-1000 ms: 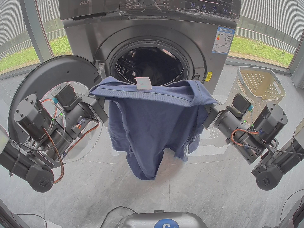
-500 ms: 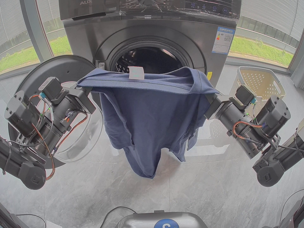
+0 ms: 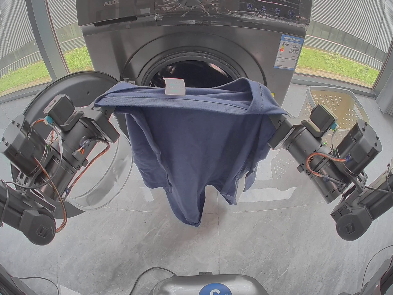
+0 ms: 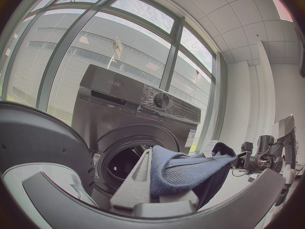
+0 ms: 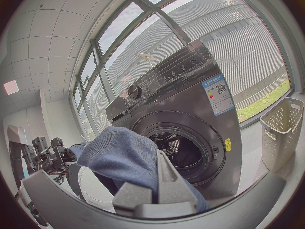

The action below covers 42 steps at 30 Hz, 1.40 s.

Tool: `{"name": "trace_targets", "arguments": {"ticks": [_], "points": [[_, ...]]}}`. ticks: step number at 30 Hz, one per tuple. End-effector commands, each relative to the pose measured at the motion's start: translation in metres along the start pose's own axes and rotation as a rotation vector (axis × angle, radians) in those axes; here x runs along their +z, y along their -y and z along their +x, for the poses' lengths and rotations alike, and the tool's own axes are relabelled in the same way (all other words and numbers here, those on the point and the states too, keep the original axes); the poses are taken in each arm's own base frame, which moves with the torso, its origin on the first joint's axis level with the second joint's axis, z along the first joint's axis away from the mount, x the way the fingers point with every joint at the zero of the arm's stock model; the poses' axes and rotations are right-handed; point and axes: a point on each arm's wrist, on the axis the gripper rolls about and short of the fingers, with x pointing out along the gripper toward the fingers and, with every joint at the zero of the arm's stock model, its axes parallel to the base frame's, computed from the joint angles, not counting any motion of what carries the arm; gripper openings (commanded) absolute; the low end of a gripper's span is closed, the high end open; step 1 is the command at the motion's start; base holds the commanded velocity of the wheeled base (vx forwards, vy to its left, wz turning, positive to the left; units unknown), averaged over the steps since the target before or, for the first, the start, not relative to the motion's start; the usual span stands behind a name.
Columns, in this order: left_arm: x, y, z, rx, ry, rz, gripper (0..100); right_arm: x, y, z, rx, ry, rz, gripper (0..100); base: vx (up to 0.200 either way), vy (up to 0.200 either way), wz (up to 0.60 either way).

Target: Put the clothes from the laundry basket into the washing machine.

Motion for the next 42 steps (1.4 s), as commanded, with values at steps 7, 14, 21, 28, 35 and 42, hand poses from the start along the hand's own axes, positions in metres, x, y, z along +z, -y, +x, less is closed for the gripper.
{"name": "trace_targets", "arguments": {"ticks": [7, 14, 21, 28, 35, 42], "points": [[0.0, 0.001, -0.001, -0.002, -0.002, -0.001, 0, 0.004, -0.001, 0.0, 0.004, 0.023, 0.002, 0, 0.0, 0.0, 0.0], [-0.005, 0.003, -0.003, -0.008, -0.022, -0.005, 0, 0.0, -0.003, -0.001, 0.01, 0.009, 0.006, 0, 0.0, 0.0, 0.0], [-0.019, 0.016, -0.008, -0.049, -0.084, -0.033, 0, -0.008, -0.004, -0.005, 0.012, -0.027, 0.022, 0, 0.0, 0.0, 0.0], [-0.049, 0.05, 0.003, -0.126, -0.154, -0.084, 0, -0.056, -0.011, -0.006, 0.033, -0.171, 0.034, 0, 0.0, 0.0, 0.0], [-0.069, 0.063, 0.032, -0.156, -0.142, -0.098, 0, -0.099, -0.014, -0.005, 0.042, -0.28, 0.018, 0, 0.0, 0.0, 0.0], [-0.07, 0.062, 0.052, -0.124, -0.081, -0.099, 0, -0.135, -0.025, -0.034, 0.073, -0.454, 0.005, 100, 0.0, 0.0, 0.0]]}}
